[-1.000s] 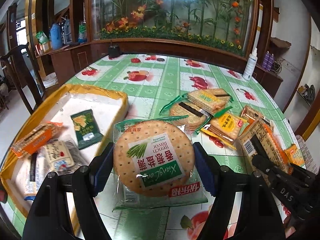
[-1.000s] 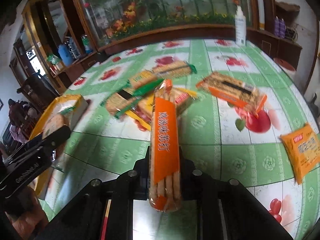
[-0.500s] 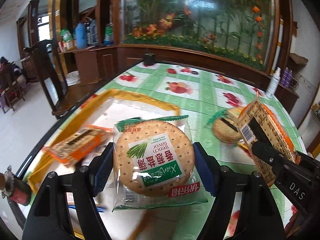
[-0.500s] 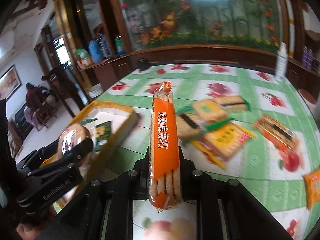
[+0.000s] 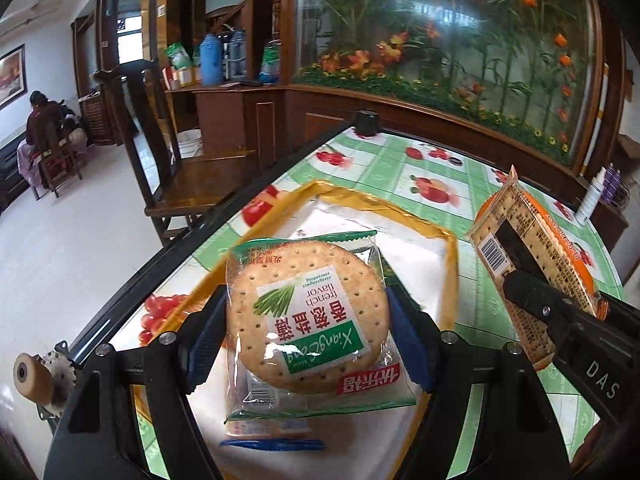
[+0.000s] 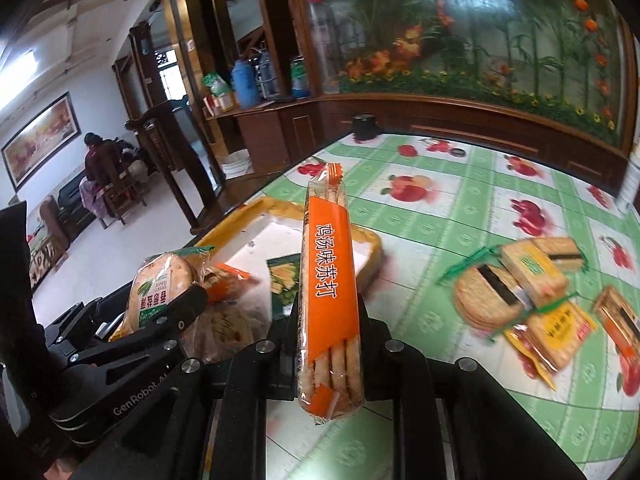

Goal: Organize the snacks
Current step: 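Carry both packs into the yellow-rimmed tray and open both tools to release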

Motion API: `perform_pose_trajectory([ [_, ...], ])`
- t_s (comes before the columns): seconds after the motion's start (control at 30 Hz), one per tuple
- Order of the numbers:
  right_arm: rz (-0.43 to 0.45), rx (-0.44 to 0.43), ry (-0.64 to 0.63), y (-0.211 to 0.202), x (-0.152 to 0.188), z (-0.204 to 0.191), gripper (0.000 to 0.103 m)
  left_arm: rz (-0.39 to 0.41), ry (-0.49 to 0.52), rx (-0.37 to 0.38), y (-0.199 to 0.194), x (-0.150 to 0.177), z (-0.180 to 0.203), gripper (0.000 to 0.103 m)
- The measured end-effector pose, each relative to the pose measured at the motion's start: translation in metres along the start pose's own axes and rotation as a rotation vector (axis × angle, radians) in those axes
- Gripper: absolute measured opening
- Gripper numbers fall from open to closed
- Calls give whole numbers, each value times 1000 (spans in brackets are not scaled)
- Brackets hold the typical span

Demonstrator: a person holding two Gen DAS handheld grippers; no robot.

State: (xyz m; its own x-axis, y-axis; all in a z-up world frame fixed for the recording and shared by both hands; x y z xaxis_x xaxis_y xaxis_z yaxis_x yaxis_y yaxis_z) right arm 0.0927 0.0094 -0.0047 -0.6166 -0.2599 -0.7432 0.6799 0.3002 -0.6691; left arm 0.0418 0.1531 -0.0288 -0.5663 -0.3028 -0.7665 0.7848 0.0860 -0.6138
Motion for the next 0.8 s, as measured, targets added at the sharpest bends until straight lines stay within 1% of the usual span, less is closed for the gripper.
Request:
perform_pose_trajectory([
  [0.13,-4,-13,-15,9,-7,-14,19,-1,-14,-14,2,-1,-10,76],
  [0.5,-20,-39,-31,30,-16,-33,19,-16,-25,-33,8,-3,-29,76],
  [0.8,-60,-61,-49,64,-20,-55,19,-49,-34,-58,15,2,-48,76],
])
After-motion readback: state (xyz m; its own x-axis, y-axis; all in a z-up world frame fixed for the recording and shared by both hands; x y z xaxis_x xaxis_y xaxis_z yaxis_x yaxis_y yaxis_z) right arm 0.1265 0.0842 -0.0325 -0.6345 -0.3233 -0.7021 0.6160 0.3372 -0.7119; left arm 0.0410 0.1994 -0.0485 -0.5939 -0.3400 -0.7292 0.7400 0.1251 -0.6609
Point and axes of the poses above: each gripper's, at about its wrist camera, not at the fingertips, and y roughly the way its jaws point, z to its right, x to its underside, the point moved 3 cm from there along y, roughly the way its jaws point, and after that the axes turned 13 degrees about x, right-handed, at the moved point
